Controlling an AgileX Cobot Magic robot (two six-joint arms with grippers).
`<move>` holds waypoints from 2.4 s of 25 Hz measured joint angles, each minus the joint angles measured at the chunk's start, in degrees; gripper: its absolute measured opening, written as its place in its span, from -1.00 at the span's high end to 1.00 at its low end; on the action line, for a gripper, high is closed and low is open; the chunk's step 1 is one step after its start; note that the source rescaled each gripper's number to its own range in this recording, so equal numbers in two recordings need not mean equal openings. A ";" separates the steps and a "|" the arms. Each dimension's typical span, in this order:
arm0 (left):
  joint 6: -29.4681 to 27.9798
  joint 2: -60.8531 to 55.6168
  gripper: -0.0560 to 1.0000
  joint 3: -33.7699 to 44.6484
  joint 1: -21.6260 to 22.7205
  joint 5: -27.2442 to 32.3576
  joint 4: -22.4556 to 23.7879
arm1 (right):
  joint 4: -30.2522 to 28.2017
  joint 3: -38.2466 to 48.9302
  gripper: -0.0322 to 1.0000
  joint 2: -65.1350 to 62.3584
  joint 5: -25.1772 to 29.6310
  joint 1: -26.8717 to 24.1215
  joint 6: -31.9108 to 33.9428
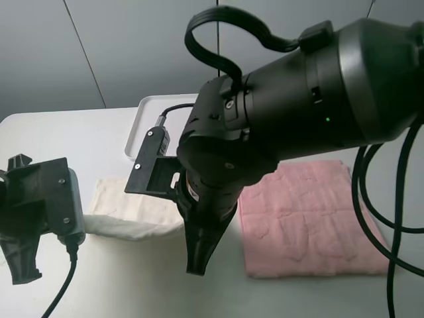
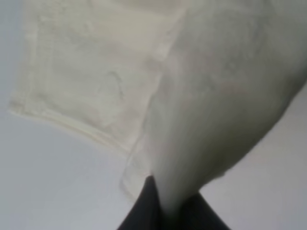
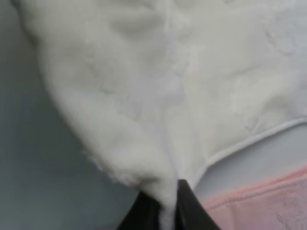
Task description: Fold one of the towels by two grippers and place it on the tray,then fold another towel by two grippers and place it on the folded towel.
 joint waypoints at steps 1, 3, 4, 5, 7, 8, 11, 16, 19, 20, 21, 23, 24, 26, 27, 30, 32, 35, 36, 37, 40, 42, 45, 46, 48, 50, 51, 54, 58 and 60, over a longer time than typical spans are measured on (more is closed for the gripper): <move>-2.04 0.00 0.87 0.00 0.00 -0.51 0.14 | -1.15 0.00 0.93 0.00 -0.22 0.00 2.36; -6.00 0.00 0.87 0.00 0.00 -1.70 1.79 | -5.17 0.00 0.93 0.00 -0.37 0.00 7.52; -8.31 0.00 0.87 0.00 0.00 -2.12 2.87 | -7.12 0.00 0.93 0.00 -0.61 0.00 10.50; -10.90 0.00 0.87 0.00 0.00 -2.28 4.48 | -9.46 0.00 0.93 0.00 -0.88 0.00 13.51; -16.09 0.00 0.87 0.00 0.00 -2.56 8.46 | -13.21 0.00 0.93 0.00 -1.86 0.00 17.86; -19.41 0.00 0.87 0.00 0.00 -2.90 10.36 | -14.11 0.00 0.93 0.00 -2.44 0.00 19.38; -29.82 0.00 0.87 0.00 0.00 -4.36 18.03 | -15.57 0.00 0.93 0.00 -3.92 -0.64 21.98; -41.84 2.54 0.87 0.00 0.00 -6.75 26.09 | -16.19 0.00 0.93 0.00 -6.07 -4.19 26.15; -46.21 6.66 0.87 -0.43 0.00 -8.49 28.23 | -16.19 0.00 0.93 0.00 -7.87 -6.30 26.69; -47.79 7.87 0.87 -1.01 0.00 -9.16 29.07 | -16.09 0.00 0.93 0.00 -8.21 -6.88 26.69; -48.79 9.29 0.87 -1.61 0.00 -9.53 29.61 | -15.98 0.00 0.93 0.00 -8.33 -7.32 26.84; -50.45 12.02 0.87 -3.47 0.00 -9.83 30.12 | -15.87 0.00 0.93 0.00 -8.44 -7.85 26.84; -51.25 13.13 0.87 -4.26 0.00 -9.83 30.32 | -15.87 0.00 0.93 0.00 -8.44 -7.95 26.84; -53.03 15.55 0.85 -5.98 0.00 -9.83 30.45 | -15.87 0.00 0.93 0.57 -8.44 -8.38 26.94; -53.90 16.45 0.82 -6.75 0.00 -9.83 30.57 | -15.87 0.00 0.93 1.02 -8.44 -8.48 27.04; -55.74 18.86 0.71 -8.24 0.00 -9.72 30.57 | -16.93 0.00 0.93 2.93 -8.41 -8.51 27.61; -56.16 19.53 0.66 -8.82 0.00 -9.72 30.67 | -19.02 0.00 0.93 3.70 -9.66 -8.61 29.70; -57.36 19.63 0.64 -9.11 1.27 -9.72 30.79 | -24.45 0.00 0.93 4.29 -12.09 -8.61 35.42; -58.72 19.76 0.64 -9.11 2.34 -9.72 30.79 | -26.31 0.00 0.93 4.58 -12.82 -8.61 37.78; -60.29 19.76 0.64 -9.11 3.67 -9.85 30.79 | -28.27 0.00 0.93 5.16 -13.30 -8.61 39.93; -63.93 19.76 0.64 -9.15 6.88 -10.36 30.79 | -33.47 0.00 0.93 6.82 -14.73 -8.61 44.78; -64.82 19.76 0.62 -9.15 7.71 -10.72 30.90 | -38.08 0.00 0.93 7.48 -15.44 -8.61 48.30; -65.24 19.76 0.40 -9.15 7.95 -11.53 31.00 | -45.13 0.00 0.70 7.71 -16.74 -8.61 53.63; -65.21 19.76 0.24 -9.15 7.95 -11.61 31.00 | -46.94 0.00 0.52 7.71 -17.25 -8.61 54.91; -65.28 19.76 -0.20 -9.15 7.95 -11.84 31.11 | -48.46 0.00 -0.08 7.71 -17.82 -8.61 56.76; -65.28 19.76 -0.76 -9.15 7.95 -11.72 31.23 | -49.20 0.00 -0.67 7.71 -17.77 -8.61 58.82; -65.36 19.76 -0.87 -9.15 7.95 -11.44 31.33 | -49.95 0.00 -0.86 7.71 -17.29 -8.61 60.03; -67.06 19.76 -0.95 -9.15 7.95 -9.78 31.33 | -51.10 0.00 -0.98 7.79 -14.72 -8.61 62.32; -74.15 19.76 -0.95 -10.10 9.30 -6.25 30.05 | -44.30 -0.90 -1.00 7.79 -10.95 -8.89 58.75; -75.14 19.76 -0.95 -11.47 11.47 -3.67 26.35 | -34.18 -2.62 -1.00 7.79 -10.65 -10.20 51.34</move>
